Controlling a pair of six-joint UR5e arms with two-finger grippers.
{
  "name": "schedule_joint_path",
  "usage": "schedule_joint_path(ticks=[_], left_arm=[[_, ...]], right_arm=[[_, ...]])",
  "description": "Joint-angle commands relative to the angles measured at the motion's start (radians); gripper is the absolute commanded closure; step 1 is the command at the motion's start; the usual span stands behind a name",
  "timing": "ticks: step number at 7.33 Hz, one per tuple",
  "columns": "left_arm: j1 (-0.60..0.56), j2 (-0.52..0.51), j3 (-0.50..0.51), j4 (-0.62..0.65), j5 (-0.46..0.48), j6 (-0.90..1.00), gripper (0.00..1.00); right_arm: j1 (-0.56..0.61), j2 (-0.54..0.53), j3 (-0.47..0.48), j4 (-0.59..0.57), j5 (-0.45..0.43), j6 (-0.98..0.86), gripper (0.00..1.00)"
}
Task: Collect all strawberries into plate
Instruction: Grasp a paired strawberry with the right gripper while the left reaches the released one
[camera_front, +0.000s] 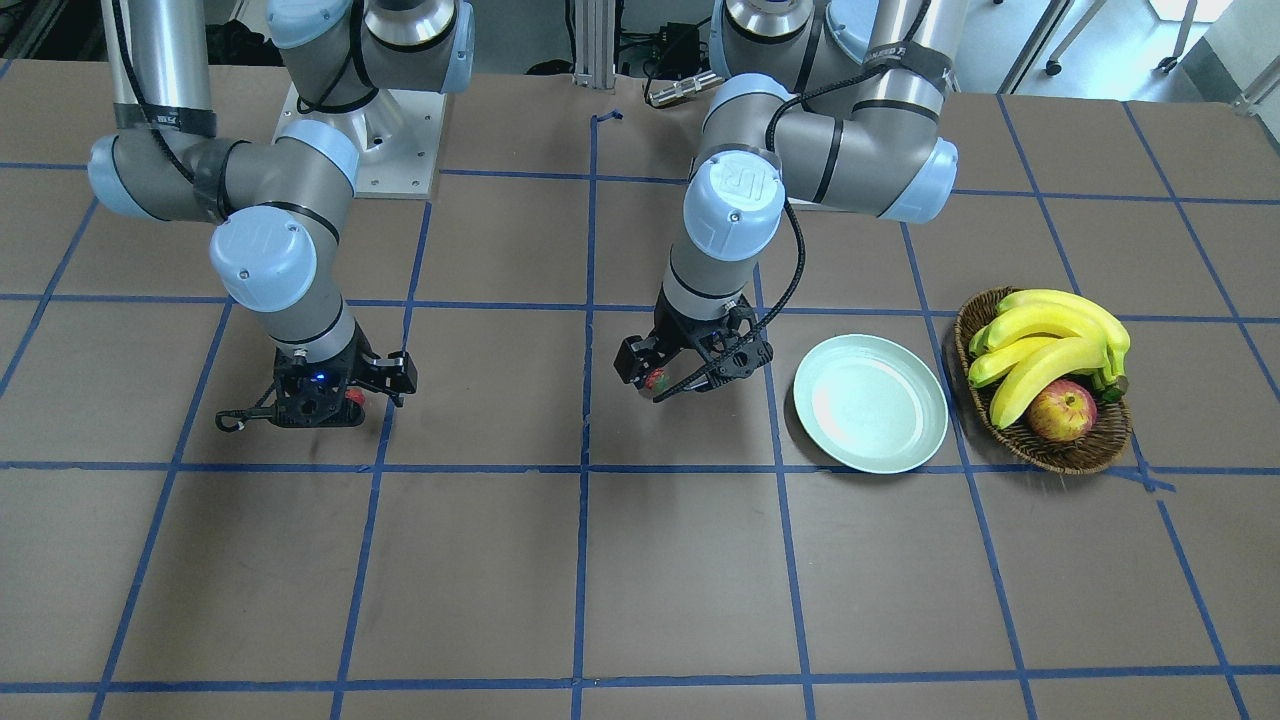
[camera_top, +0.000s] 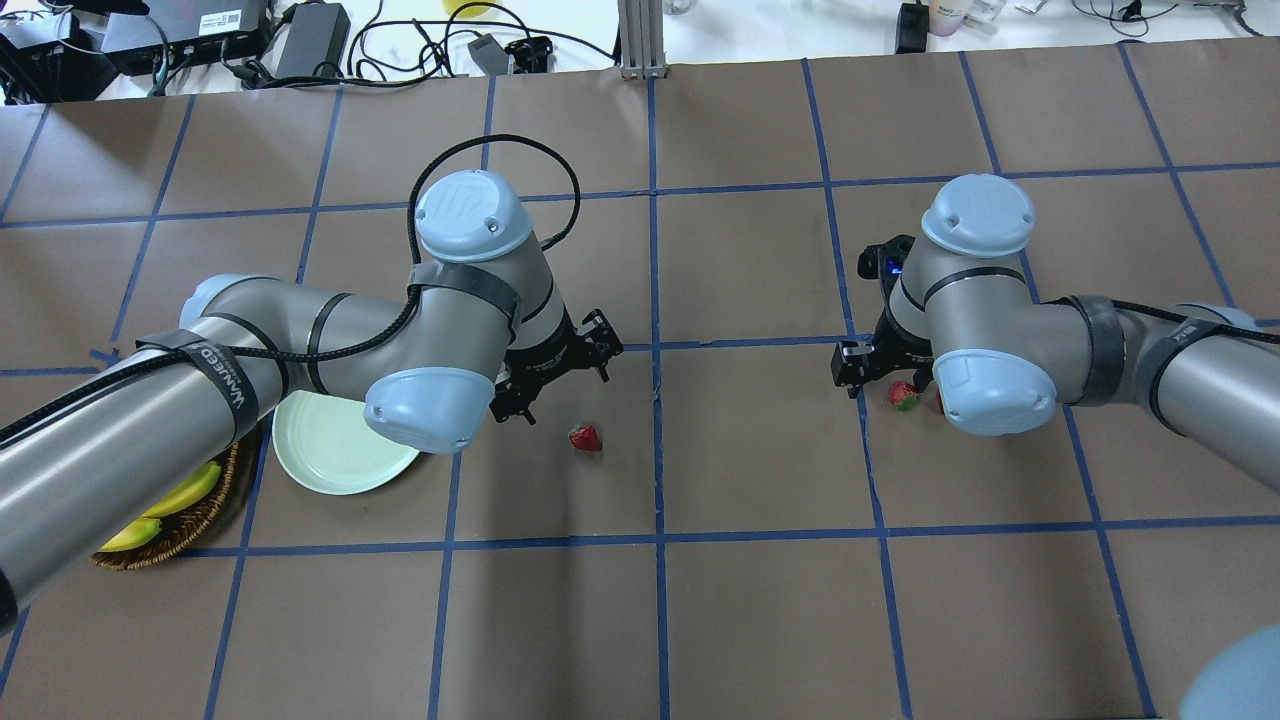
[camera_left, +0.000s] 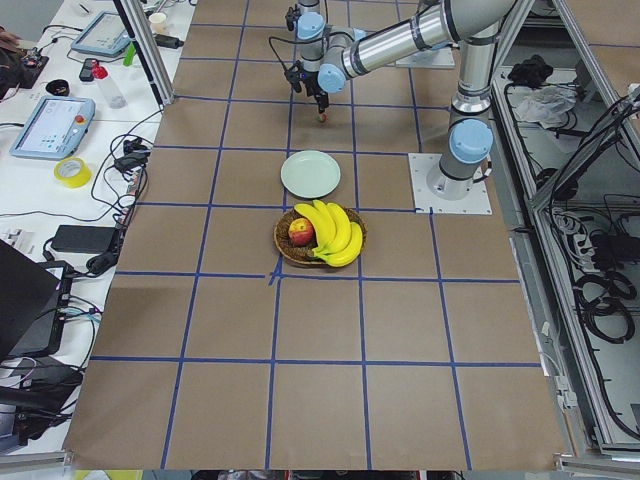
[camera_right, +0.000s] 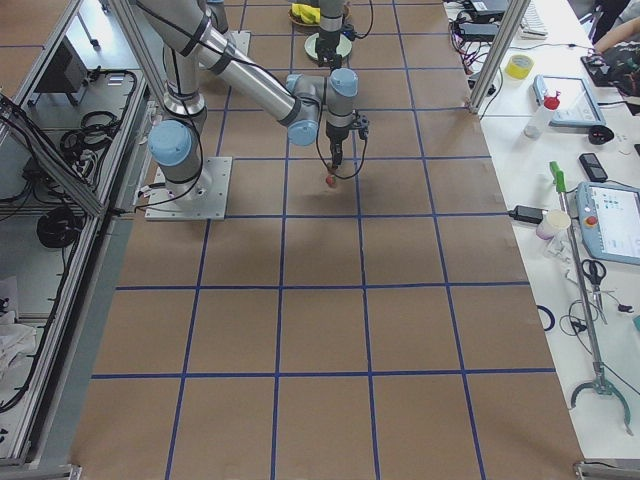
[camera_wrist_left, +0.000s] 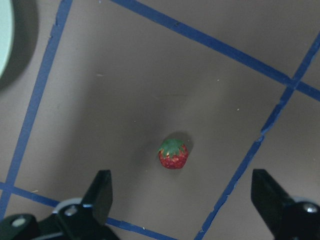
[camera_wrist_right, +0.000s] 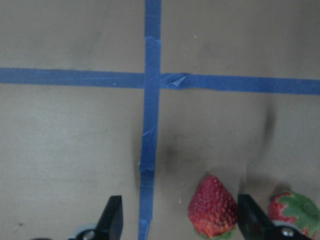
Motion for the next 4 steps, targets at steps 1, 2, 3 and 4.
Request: schedule_joint_path(ticks=[1,2,3,4], left_arm=[[-0.014,-0.038,-0.005,0.037,-0.004,-0.095,0.02],[-0.015,-0.051,-0.014,0.047,-0.002,-0.100,0.02],[-0.015,-0.072,-0.044,0.056,-0.002,-0.100,0.06],[-0.015,-0.083,-0.060,0.103,-0.002,-0.102,0.06]], right_arm=[[-0.001,0.015,0.004,-0.001,-0.041,-0.004,0.32],[-0.001,0.016,0.006,0.005,-0.052,-0.004,0.33],[-0.001,0.021,0.006,0.009,-0.050,-0.004,0.41],[-0.001,0.021,0.006,0.011,-0.050,-0.006,0.77]])
